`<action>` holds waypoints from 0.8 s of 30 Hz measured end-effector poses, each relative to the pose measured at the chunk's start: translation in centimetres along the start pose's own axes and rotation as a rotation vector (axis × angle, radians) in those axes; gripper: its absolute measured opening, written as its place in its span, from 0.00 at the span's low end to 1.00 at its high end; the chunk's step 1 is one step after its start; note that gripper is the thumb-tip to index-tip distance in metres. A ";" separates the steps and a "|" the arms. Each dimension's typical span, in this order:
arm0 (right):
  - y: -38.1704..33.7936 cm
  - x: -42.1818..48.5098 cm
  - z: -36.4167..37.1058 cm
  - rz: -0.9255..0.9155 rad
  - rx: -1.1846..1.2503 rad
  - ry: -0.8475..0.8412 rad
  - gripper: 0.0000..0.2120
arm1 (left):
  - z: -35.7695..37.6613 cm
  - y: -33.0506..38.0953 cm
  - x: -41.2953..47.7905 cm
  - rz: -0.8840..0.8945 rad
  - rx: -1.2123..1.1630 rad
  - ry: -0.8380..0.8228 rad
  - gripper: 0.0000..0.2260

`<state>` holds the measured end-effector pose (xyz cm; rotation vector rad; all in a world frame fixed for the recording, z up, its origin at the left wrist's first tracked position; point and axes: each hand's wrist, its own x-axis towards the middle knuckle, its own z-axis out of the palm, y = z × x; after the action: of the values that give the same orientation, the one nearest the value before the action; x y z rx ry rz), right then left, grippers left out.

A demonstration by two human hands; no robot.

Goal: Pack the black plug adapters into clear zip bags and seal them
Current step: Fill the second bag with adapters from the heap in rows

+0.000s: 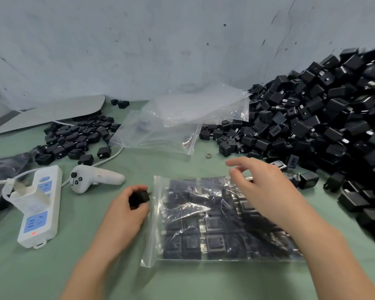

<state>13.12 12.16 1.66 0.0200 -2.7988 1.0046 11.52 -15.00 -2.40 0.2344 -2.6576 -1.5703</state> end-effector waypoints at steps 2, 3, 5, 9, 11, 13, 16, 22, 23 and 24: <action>0.2 0.1 0.0 0.017 0.002 0.046 0.13 | 0.0 0.2 0.0 -0.062 -0.050 -0.049 0.15; 0.3 0.1 0.0 0.019 0.004 0.059 0.13 | 0.0 0.4 -0.1 -0.089 -0.092 -0.073 0.14; 0.4 0.1 0.1 0.021 0.008 0.073 0.13 | -0.1 0.5 -0.3 -0.098 -0.166 -0.130 0.13; 0.4 0.2 0.3 0.014 0.016 0.075 0.13 | -0.2 0.3 -0.2 -0.047 -0.284 -0.155 0.14; 0.4 0.2 0.4 0.007 0.015 0.056 0.13 | -0.1 0.1 0.1 -0.069 -0.387 -0.161 0.18; 0.5 0.1 0.6 -0.003 -0.009 0.016 0.13 | 0.2 -0.1 0.5 -0.073 -0.482 -0.174 0.19; 0.6 0.1 0.7 -0.016 -0.035 -0.072 0.15 | 0.5 -0.4 1.0 -0.059 -0.576 -0.220 0.19; 1.0 0.2 0.7 -0.022 -0.137 -0.205 0.18 | 1.7 -1.2 0.6 0.020 -0.584 -0.256 0.30; 1.0 0.2 0.7 -0.025 -0.144 -0.223 0.18 | 1.7 -1.3 0.6 0.026 -0.607 -0.255 0.30; 1.0 0.2 0.7 -0.030 -0.150 -0.244 0.19 | 1.6 -1.3 0.6 0.029 -0.635 -0.254 0.30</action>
<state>12.71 12.51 0.48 0.1760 -3.0773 0.8333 10.88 -14.29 -4.35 -0.0372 -2.1309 -2.4547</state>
